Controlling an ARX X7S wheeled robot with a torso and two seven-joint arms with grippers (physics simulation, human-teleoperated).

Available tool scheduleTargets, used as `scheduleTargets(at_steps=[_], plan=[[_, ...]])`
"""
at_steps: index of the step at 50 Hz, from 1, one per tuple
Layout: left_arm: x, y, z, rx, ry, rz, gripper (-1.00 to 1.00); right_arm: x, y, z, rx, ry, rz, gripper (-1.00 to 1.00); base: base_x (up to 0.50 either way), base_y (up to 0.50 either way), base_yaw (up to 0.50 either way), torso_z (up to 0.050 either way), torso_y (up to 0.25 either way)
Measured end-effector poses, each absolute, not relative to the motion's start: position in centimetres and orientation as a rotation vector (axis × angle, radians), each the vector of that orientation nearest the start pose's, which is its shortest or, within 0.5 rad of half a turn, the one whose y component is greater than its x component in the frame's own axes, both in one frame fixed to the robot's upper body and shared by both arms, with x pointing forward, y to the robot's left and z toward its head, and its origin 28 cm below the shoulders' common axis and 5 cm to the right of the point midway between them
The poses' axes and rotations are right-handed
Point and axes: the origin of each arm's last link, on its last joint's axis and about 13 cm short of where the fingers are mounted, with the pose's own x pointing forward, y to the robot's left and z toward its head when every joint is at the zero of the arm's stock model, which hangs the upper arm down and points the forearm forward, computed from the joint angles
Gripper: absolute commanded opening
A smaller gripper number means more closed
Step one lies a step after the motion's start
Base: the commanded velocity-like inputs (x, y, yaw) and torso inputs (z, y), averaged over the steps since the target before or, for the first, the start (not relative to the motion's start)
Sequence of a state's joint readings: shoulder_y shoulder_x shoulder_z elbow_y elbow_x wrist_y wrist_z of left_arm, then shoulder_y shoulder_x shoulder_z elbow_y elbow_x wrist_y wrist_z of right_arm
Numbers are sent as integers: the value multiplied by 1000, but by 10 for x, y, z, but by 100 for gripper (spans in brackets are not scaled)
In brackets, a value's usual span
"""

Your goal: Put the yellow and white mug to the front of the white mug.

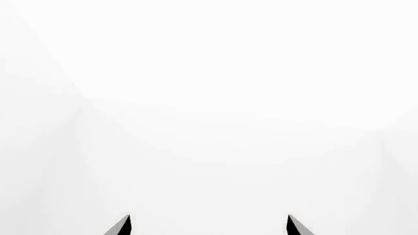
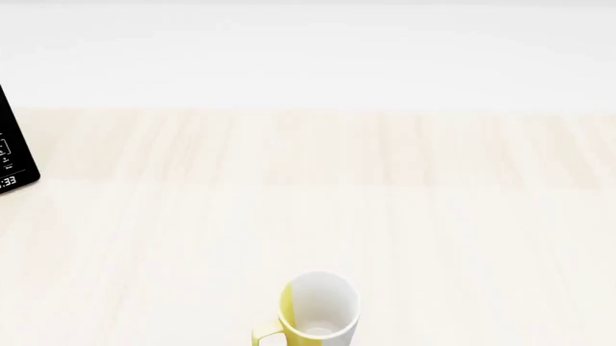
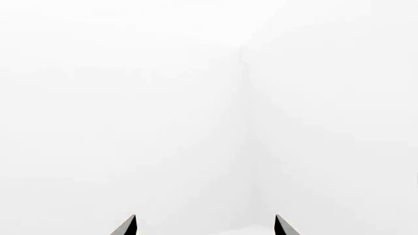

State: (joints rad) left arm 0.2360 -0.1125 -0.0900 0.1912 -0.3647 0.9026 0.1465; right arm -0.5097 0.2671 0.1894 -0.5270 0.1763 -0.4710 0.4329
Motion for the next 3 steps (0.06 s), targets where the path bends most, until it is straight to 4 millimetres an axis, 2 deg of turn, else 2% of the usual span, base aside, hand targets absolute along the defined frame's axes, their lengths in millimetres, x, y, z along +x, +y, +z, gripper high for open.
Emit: scheduleTargets(at_steps=[3], plan=[[148,255,73,-119,-870,31,100,102,-165,94,-38,-552,-413,100,0,0,0,0,0]])
